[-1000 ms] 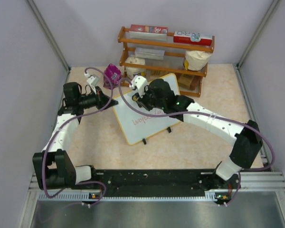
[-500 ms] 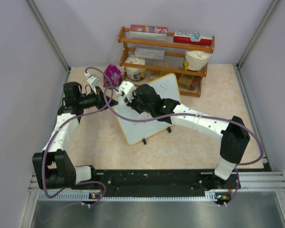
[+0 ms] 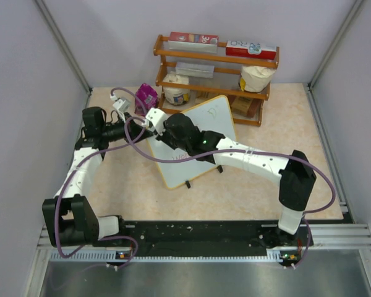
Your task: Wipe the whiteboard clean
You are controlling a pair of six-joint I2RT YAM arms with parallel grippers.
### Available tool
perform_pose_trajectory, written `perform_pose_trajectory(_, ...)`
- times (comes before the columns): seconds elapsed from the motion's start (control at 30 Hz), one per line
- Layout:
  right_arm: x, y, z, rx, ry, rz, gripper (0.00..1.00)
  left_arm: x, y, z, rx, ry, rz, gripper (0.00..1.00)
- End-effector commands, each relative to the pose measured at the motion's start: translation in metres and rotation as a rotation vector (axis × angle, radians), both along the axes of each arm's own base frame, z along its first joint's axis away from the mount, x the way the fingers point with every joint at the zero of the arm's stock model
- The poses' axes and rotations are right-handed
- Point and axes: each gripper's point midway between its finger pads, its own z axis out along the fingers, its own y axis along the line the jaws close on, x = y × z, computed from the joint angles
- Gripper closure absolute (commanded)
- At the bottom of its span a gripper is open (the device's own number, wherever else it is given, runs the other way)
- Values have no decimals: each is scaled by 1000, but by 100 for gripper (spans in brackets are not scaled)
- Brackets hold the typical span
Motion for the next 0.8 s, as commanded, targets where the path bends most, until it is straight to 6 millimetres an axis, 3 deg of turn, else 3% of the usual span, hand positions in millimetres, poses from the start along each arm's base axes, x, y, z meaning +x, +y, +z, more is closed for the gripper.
perform_pose_trajectory(0.0,10,10,15,37,-54,-44,100,3,7,-22,115,-57,16,100)
perform_pose_trajectory(0.33,25,-14,15,5,-100,-137,100,-1,6,-17,122,-103,2,100)
perform_pose_trajectory(0.77,58,-76,16,-8,-101,-288,100,-3,7,-16,140,-133,4,100)
